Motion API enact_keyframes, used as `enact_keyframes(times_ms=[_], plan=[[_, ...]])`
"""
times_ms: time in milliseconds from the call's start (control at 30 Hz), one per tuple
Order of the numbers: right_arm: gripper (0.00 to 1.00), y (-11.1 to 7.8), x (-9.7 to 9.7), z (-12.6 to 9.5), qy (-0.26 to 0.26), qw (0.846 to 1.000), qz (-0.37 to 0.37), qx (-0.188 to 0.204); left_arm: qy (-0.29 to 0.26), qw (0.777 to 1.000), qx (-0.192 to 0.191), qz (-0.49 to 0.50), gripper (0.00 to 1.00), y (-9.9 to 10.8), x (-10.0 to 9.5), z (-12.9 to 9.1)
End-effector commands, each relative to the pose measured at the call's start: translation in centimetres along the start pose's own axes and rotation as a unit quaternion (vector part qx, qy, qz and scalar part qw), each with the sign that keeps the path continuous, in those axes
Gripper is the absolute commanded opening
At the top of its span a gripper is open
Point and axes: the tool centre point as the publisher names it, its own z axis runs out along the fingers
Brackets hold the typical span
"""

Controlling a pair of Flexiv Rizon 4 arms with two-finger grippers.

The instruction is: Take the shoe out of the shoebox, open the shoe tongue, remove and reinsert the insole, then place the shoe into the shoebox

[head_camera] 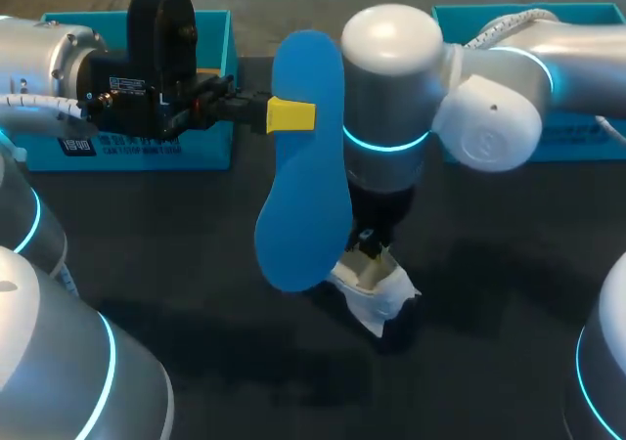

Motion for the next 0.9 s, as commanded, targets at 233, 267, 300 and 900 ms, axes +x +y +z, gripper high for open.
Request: enact_keyframes(times_ms=[233,267,300,900], plan=[[0.0,-2.0,1.0,-0.5,-0.018,0.993,0.114,-0.021,0.0,1.0,0.001,0.0,0.0,0.0,0.0,0.1],[0.0,-2.0,1.0,-0.5,-0.018,0.993,0.114,-0.021,0.0,1.0,0.001,0.0,0.0,0.0,0.0,0.1],[0.0,-2.0,1.0,-0.5,-0.018,0.993,0.114,-0.021,0.0,1.0,0.001,0.0,0.0,0.0,0.0,0.1],[0.0,-2.8,1.4,-2.1,0.01,0.96,0.278,-0.023,0.0,1.0,0.001,0.0,0.0,0.0,0.0,0.1]])
